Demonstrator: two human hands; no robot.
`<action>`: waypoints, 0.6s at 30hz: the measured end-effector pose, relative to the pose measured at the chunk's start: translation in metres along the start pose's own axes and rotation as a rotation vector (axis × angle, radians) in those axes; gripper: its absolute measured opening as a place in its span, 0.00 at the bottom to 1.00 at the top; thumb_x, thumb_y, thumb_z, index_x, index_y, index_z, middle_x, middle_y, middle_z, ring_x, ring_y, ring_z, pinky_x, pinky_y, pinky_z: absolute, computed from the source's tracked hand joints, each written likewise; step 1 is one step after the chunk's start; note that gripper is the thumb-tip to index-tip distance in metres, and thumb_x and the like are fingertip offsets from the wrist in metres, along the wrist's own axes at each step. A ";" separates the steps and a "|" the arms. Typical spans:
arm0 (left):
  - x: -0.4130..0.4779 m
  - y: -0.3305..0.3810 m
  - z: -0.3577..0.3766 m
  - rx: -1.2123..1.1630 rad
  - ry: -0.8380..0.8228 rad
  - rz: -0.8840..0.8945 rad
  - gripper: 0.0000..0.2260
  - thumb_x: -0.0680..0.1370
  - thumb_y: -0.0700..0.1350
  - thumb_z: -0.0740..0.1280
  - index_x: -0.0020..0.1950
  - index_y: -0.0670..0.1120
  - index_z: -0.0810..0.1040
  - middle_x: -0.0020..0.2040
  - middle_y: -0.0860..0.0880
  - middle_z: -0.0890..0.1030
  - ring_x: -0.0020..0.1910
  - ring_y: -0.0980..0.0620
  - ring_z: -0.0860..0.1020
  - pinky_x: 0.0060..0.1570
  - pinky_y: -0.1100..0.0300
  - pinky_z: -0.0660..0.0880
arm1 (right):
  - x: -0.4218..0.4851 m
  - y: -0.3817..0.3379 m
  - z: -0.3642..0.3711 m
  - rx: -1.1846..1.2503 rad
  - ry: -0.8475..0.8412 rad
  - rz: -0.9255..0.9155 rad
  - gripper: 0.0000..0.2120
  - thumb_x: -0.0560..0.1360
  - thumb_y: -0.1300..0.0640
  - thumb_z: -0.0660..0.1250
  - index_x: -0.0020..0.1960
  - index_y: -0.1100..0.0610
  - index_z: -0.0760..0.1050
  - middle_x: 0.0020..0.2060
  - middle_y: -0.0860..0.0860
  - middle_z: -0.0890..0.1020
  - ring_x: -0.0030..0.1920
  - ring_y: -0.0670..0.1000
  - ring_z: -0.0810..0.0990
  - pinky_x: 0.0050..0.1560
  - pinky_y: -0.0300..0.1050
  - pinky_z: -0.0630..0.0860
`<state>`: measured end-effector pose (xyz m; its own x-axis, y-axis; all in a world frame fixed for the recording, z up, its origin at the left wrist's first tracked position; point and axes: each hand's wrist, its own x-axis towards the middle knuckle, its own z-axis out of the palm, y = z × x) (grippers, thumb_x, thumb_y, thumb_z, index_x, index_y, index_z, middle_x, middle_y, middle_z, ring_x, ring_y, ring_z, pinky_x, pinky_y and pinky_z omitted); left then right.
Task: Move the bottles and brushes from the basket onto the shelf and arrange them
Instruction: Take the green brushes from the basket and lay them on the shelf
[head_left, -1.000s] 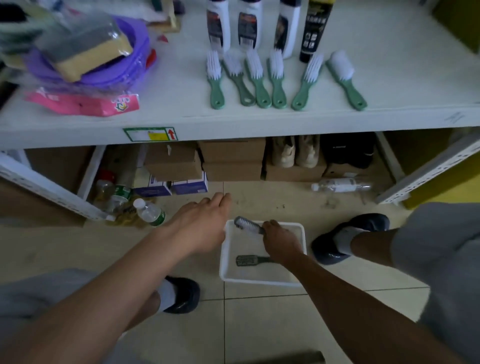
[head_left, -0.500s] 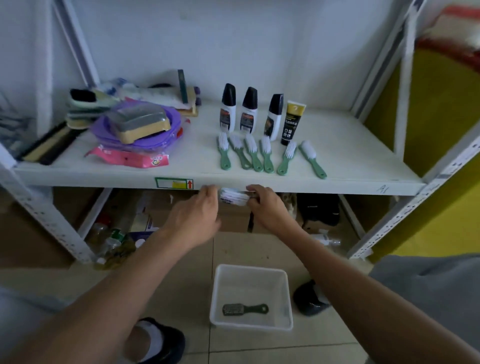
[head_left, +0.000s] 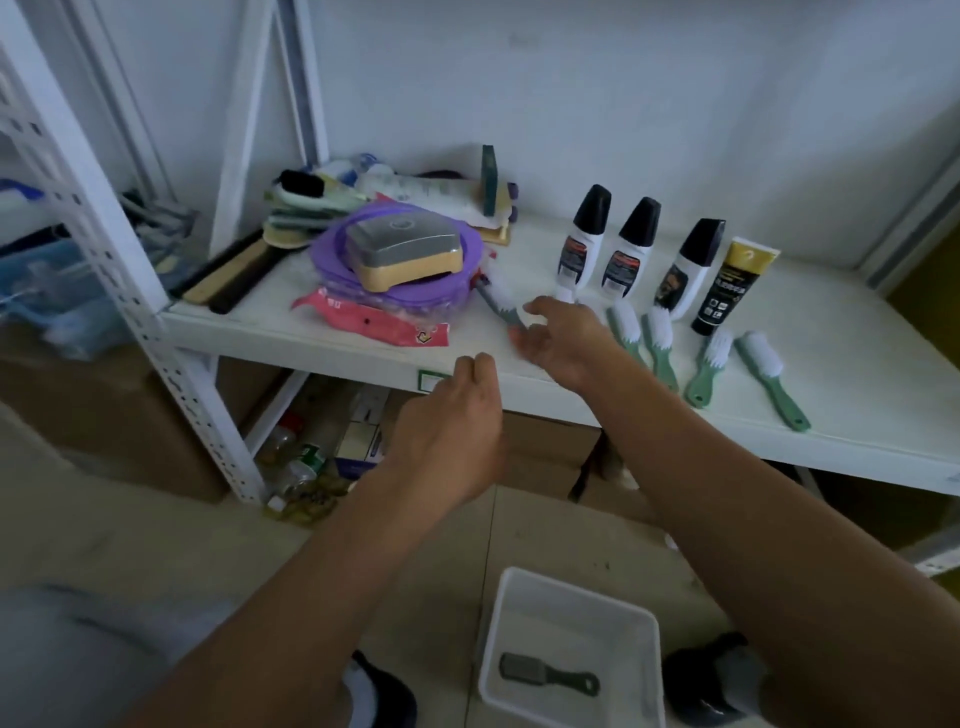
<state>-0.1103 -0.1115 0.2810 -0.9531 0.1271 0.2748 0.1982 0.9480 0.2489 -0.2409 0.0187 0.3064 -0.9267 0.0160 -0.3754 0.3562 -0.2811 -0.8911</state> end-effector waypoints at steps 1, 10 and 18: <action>0.000 -0.002 0.003 0.020 0.005 0.002 0.15 0.77 0.44 0.68 0.58 0.46 0.65 0.48 0.49 0.70 0.36 0.51 0.71 0.28 0.55 0.66 | -0.001 0.004 -0.002 0.032 0.004 -0.019 0.03 0.77 0.67 0.65 0.49 0.62 0.71 0.43 0.58 0.73 0.36 0.56 0.77 0.47 0.47 0.79; -0.014 0.007 0.008 0.067 -0.081 0.090 0.26 0.77 0.44 0.69 0.71 0.46 0.62 0.57 0.49 0.74 0.45 0.49 0.79 0.34 0.55 0.70 | -0.040 0.037 -0.045 -0.250 -0.034 -0.286 0.09 0.79 0.61 0.64 0.57 0.60 0.78 0.46 0.57 0.81 0.48 0.55 0.82 0.49 0.46 0.82; -0.033 0.026 0.023 0.018 -0.345 0.137 0.29 0.78 0.49 0.69 0.74 0.46 0.59 0.68 0.46 0.71 0.55 0.47 0.78 0.39 0.54 0.72 | -0.079 0.070 -0.100 -0.860 -0.003 -0.404 0.11 0.76 0.55 0.65 0.58 0.50 0.77 0.52 0.45 0.81 0.51 0.45 0.80 0.47 0.40 0.74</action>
<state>-0.0791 -0.0841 0.2577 -0.9396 0.3414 -0.0257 0.3284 0.9198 0.2146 -0.1312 0.0936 0.2484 -0.9989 -0.0459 0.0022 -0.0270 0.5480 -0.8360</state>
